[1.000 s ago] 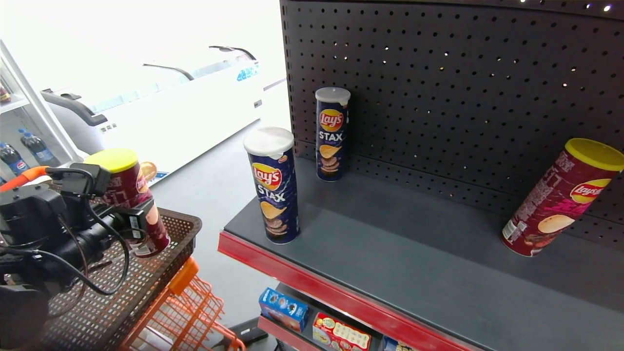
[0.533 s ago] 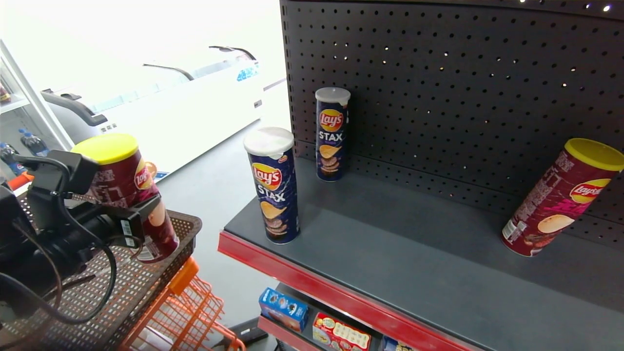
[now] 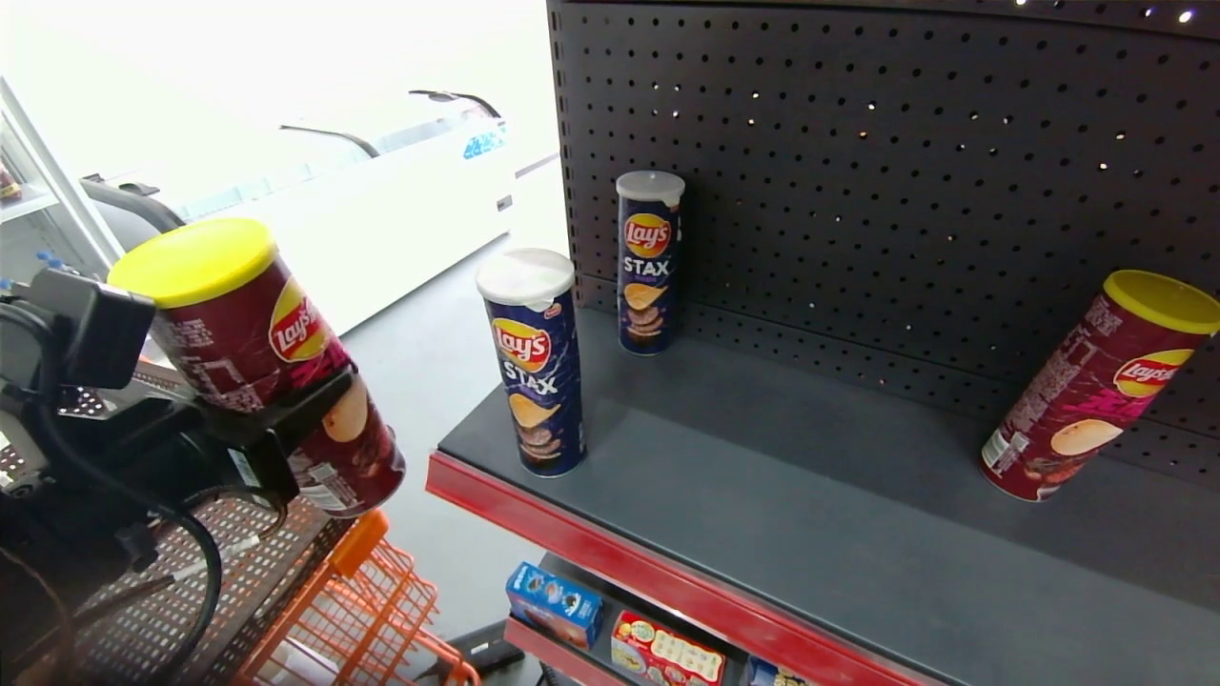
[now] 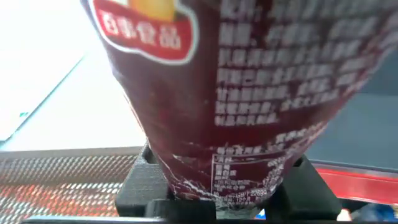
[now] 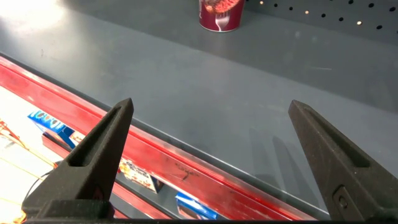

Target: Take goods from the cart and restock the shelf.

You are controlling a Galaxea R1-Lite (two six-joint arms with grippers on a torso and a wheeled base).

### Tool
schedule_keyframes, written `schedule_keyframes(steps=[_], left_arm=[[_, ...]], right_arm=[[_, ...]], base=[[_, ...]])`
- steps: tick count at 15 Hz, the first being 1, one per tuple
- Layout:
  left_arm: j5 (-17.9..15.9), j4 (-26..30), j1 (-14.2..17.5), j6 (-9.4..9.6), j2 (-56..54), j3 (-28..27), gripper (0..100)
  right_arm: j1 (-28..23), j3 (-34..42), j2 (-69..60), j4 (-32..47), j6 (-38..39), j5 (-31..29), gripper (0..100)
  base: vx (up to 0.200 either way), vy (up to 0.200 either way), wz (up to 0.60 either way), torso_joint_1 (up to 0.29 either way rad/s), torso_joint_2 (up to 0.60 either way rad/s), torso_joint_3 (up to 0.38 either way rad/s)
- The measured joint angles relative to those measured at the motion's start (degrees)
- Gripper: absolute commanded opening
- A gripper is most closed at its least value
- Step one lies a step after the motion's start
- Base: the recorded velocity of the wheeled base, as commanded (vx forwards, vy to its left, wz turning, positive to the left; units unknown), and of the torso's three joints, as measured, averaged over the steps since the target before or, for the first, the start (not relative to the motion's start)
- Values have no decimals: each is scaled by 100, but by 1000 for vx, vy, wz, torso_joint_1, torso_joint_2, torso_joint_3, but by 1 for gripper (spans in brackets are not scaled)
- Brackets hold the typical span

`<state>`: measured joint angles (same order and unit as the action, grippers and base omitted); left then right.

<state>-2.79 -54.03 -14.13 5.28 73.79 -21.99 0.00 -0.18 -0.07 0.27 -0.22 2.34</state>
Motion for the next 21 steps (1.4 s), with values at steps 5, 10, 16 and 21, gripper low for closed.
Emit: schedule_keyframes(steps=[5,10,16,21], left_arm=[[17,9,-714,24,-78,-79,0],[-161,4,-1053,-6,-111,24,0],[-432,-51,-1379,-2,-85,185,0],[-462,-41,-1690,0,85,215,0]], right_arm=[[0,0,0,-2,-2,1,100],[0,0,0,0,0,1,100],[0,0,0,0,0,1,100],[0,0,0,-2,0,0,100]], base=[[0,0,0,0,0,0],[0,0,0,0,0,0],[0,0,0,0,0,0],[0,0,0,0,0,0]])
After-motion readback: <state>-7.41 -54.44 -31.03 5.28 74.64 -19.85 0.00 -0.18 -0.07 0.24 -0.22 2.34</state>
